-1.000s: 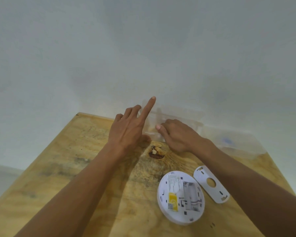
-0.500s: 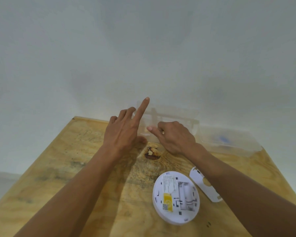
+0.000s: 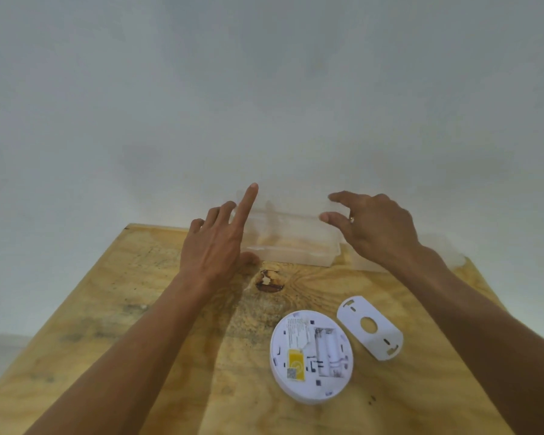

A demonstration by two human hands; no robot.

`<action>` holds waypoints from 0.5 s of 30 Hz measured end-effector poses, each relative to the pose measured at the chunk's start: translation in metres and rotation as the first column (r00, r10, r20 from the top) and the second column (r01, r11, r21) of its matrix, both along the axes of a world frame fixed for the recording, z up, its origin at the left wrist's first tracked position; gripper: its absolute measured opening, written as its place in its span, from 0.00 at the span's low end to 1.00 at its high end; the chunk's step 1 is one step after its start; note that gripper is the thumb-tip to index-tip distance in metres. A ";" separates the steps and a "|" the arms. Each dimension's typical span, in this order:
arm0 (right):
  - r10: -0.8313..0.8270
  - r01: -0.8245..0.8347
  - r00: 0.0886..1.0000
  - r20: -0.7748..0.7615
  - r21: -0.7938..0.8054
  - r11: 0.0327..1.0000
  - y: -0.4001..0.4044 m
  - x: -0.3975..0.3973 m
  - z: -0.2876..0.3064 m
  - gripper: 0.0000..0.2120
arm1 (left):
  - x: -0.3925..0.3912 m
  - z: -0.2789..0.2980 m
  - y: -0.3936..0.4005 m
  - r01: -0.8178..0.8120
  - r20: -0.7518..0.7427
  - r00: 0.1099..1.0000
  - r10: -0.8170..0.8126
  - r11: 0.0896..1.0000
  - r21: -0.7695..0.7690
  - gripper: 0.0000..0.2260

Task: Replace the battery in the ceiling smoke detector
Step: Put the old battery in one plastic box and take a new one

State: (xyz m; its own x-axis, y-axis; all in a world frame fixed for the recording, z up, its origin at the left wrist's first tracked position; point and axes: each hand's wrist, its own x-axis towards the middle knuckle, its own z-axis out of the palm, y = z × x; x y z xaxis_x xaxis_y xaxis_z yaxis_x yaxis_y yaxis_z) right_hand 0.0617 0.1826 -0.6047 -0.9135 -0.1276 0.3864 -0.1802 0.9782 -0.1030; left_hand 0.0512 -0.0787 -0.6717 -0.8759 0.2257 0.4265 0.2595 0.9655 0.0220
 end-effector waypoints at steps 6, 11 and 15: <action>0.049 -0.043 0.995 0.088 -0.066 0.997 0.008 0.000 -0.008 0.22 | 0.002 -0.006 -0.001 0.011 0.008 1.000 -0.011 1.000 0.013 0.52; 0.059 -0.055 0.993 0.101 -0.039 0.998 0.006 0.010 -0.019 0.21 | 0.004 -0.005 0.001 0.011 0.044 0.999 -0.012 0.999 0.033 0.41; 0.051 -0.051 0.993 0.104 0.003 0.999 0.003 0.016 -0.027 0.21 | 0.005 -0.004 0.002 0.011 0.055 0.998 -0.012 1.000 0.021 0.32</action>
State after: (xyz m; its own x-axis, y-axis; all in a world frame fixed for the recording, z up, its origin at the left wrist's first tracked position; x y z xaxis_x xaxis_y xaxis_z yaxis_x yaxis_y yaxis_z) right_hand 0.0772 0.1859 -0.6320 -0.9407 -0.1770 0.2893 -0.2187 0.9686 -0.1186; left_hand 0.0561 -0.0770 -0.6753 -0.8955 0.2274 0.3826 0.2683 0.9617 0.0565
